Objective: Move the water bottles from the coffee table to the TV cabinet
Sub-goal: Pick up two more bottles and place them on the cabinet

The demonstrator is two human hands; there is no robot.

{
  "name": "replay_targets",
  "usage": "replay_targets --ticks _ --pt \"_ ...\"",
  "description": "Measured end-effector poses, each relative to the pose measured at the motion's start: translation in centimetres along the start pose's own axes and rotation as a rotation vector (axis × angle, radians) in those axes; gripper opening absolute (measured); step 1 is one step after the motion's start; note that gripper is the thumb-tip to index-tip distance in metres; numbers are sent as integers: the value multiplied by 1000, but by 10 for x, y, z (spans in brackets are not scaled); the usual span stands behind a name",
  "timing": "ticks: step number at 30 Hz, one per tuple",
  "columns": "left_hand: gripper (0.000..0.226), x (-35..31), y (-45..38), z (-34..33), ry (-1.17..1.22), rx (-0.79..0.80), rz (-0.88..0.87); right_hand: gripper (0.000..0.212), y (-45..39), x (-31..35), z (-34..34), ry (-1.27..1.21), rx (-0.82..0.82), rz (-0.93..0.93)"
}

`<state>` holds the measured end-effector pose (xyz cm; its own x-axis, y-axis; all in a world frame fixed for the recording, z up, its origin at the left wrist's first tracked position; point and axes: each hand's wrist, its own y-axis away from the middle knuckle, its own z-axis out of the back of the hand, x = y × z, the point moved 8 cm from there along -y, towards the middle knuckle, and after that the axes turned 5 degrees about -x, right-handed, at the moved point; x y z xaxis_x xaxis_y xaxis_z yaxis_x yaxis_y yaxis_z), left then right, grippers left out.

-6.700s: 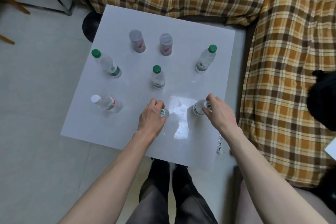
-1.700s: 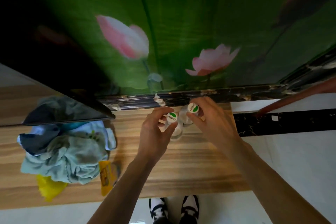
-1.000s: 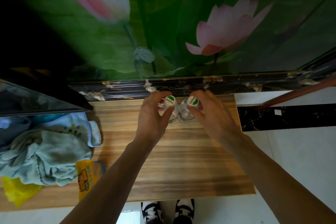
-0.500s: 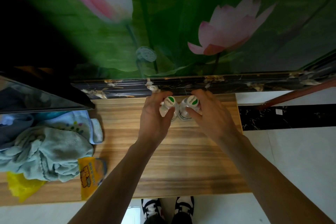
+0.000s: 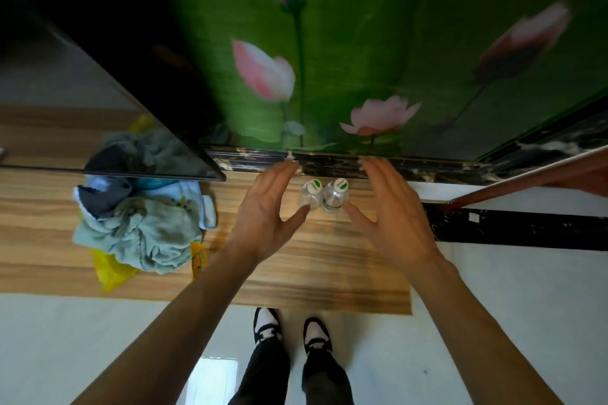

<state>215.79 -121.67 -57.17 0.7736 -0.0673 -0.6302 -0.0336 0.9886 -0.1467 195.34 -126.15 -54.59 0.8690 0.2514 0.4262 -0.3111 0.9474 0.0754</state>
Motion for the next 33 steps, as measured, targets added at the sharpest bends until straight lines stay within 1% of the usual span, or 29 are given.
replay_targets --ticks 4,8,11,14,16,18,21,24,29,33 --pt "70 -43 19 68 -95 -32 -19 82 23 38 60 39 -10 64" --pt "71 -80 44 142 -146 -152 22 87 42 80 124 21 -71 156" --pt "72 -108 66 197 -179 -281 26 91 56 113 163 28 -125 265" --pt "75 -134 95 248 -301 -351 46 94 71 154 195 18 -164 421" --pt "78 -146 119 282 -379 -395 98 96 81 187 211 -5 -175 545" --pt "80 -156 146 318 -432 -472 166 98 89 224 221 -46 -176 658" --pt "80 -169 197 370 -475 -639 269 97 102 287 233 -159 -183 816" --pt "82 -181 255 415 -515 -794 346 97 122 359 237 -237 -144 966" --pt "80 -193 360 479 -629 -996 495 97 178 477 233 -269 -95 1233" --pt "78 -194 453 521 -708 -1130 679 96 235 557 213 -253 -59 1393"
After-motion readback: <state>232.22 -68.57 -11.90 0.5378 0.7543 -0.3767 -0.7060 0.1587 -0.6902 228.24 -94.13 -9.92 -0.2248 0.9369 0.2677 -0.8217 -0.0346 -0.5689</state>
